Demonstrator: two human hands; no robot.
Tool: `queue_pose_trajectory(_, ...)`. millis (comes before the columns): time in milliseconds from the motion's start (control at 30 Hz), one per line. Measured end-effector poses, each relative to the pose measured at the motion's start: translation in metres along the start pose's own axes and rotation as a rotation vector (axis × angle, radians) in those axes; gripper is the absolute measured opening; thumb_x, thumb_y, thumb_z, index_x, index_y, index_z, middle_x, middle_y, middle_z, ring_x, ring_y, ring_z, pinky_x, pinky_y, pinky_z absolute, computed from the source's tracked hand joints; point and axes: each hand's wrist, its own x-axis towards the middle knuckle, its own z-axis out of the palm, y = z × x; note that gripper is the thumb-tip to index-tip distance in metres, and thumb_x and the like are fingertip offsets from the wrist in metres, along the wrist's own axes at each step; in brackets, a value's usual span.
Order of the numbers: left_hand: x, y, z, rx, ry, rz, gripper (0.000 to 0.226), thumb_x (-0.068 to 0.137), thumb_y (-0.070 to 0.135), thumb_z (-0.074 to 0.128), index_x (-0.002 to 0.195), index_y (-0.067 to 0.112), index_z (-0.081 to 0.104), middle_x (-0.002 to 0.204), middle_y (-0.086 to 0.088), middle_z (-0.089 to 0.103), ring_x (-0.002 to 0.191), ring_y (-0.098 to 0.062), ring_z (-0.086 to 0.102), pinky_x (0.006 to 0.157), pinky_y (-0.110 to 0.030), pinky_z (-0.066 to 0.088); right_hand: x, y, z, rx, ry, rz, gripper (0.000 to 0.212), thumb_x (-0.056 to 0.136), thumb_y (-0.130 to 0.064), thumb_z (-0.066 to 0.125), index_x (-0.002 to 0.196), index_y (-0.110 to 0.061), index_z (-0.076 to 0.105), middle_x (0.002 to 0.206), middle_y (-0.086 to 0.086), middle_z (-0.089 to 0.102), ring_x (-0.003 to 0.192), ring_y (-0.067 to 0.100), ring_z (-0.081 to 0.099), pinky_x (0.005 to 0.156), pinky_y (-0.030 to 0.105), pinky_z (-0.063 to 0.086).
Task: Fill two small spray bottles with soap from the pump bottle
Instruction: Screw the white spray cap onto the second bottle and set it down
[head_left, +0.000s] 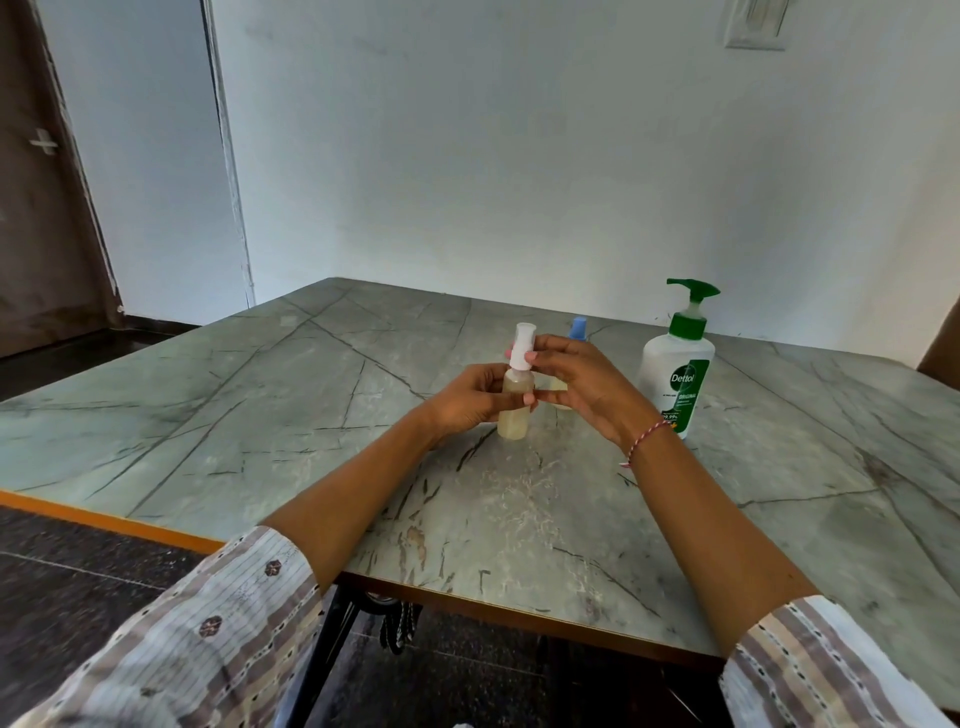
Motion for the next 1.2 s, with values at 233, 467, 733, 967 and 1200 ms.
queue_pose_trajectory(233,0.0,0.0,-0.001,-0.04,-0.013,0.024,0.026,0.088,0.006,0.057,0.113,0.011,0.055,0.117,-0.016,0.061,0.109,-0.024,0.059,0.089,-0.028,0.049,0.004,0.007,0.012,-0.399,0.269,-0.16,0.025,0.077,-0.026,0.073,0.092,-0.018,0.054,0.092,-0.002,0.062,0.085,0.013,0.06,0.07,0.021,0.049)
queue_pose_trajectory(467,0.003,-0.003,0.0,-0.039,-0.02,0.027,0.029,0.087,0.006,0.059,0.116,0.009,0.054,0.113,-0.011,0.061,0.105,-0.021,0.059,0.091,-0.03,0.049,0.001,0.004,0.002,-0.217,0.117,-0.155,0.033,0.081,-0.008,0.067,0.114,-0.007,0.061,0.111,0.009,0.068,0.099,0.018,0.065,0.089,0.029,0.053)
queue_pose_trajectory(733,0.004,-0.004,-0.001,-0.012,-0.016,0.058,0.029,0.087,0.008,0.059,0.116,0.009,0.055,0.116,-0.012,0.062,0.107,-0.021,0.06,0.085,-0.023,0.05,0.001,0.002,0.012,-0.257,0.089,-0.042,0.036,0.084,-0.023,0.066,0.117,-0.014,0.055,0.111,0.004,0.062,0.101,0.017,0.06,0.076,0.025,0.053)
queue_pose_trajectory(967,0.002,-0.004,-0.001,-0.032,-0.016,0.065,0.024,0.086,0.009,0.06,0.109,0.013,0.056,0.109,-0.012,0.063,0.102,-0.02,0.061,0.088,-0.027,0.05,0.001,0.008,0.023,-0.513,0.362,-0.241,0.023,0.076,-0.028,0.074,0.077,-0.016,0.054,0.073,-0.004,0.058,0.07,0.01,0.056,0.06,0.016,0.045)
queue_pose_trajectory(1200,0.004,-0.004,-0.001,-0.019,-0.018,0.03,0.031,0.086,0.008,0.059,0.117,0.007,0.054,0.116,-0.012,0.061,0.106,-0.022,0.059,0.088,-0.027,0.049,-0.001,-0.002,-0.003,-0.091,-0.033,-0.103,0.033,0.089,-0.005,0.055,0.121,-0.012,0.053,0.118,0.005,0.063,0.103,0.013,0.062,0.084,0.023,0.053)
